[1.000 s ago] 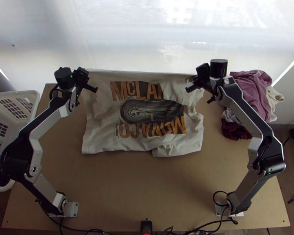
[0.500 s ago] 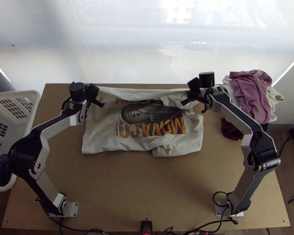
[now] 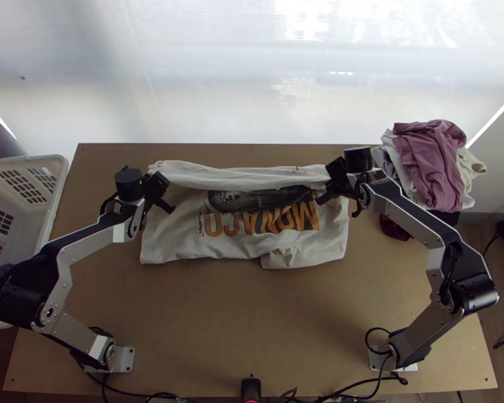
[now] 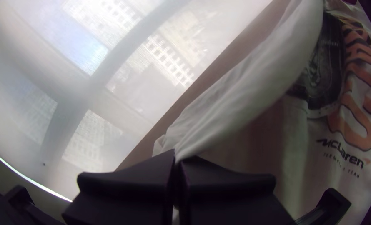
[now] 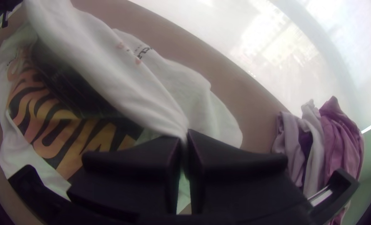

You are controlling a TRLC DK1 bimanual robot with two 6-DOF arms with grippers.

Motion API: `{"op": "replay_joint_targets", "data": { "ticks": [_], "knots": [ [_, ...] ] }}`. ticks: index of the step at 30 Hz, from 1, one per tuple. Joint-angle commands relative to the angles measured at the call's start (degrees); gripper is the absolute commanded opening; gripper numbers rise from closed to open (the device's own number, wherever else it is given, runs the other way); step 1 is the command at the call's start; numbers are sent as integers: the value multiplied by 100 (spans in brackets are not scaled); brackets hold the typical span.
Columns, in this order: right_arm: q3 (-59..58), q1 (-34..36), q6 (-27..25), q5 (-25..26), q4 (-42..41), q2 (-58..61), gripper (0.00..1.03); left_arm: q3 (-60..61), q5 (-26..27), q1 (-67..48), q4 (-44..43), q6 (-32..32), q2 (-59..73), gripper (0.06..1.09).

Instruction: Fold the t-shirt

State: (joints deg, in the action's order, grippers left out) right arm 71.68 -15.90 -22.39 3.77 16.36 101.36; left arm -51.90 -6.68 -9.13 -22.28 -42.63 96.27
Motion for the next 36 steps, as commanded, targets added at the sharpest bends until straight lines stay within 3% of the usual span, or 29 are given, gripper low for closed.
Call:
{"op": "replay_joint_targets", "data": {
  "ticks": [1,9,18,19,20,21,24,26,30,34,36],
  "knots": [
    [-585,52,7,1,16,-11,3,497,202,157,22,-254,41,10],
    [-673,43,33,1,8,244,3,426,211,227,277,-448,340,10],
    [-620,-53,147,1,8,499,3,365,343,139,1086,18,270,10],
    [-603,-62,174,1,8,525,3,356,343,104,1200,44,252,16],
    [-594,-62,209,1,16,551,5,365,343,60,1288,80,243,37],
    [-585,-62,209,1,8,560,10,356,343,16,1402,97,234,62],
    [-585,-97,288,1,8,604,19,365,343,-63,1516,159,199,66],
    [-585,-124,314,1,16,613,30,391,343,-133,1534,282,129,71],
    [-567,-150,367,1,25,595,61,488,343,-239,1683,308,-12,104],
    [-532,-150,429,1,175,446,98,602,343,-371,1877,396,-275,104],
    [-576,-150,455,1,324,296,98,664,351,-406,2035,440,-521,104]
  ]
}}
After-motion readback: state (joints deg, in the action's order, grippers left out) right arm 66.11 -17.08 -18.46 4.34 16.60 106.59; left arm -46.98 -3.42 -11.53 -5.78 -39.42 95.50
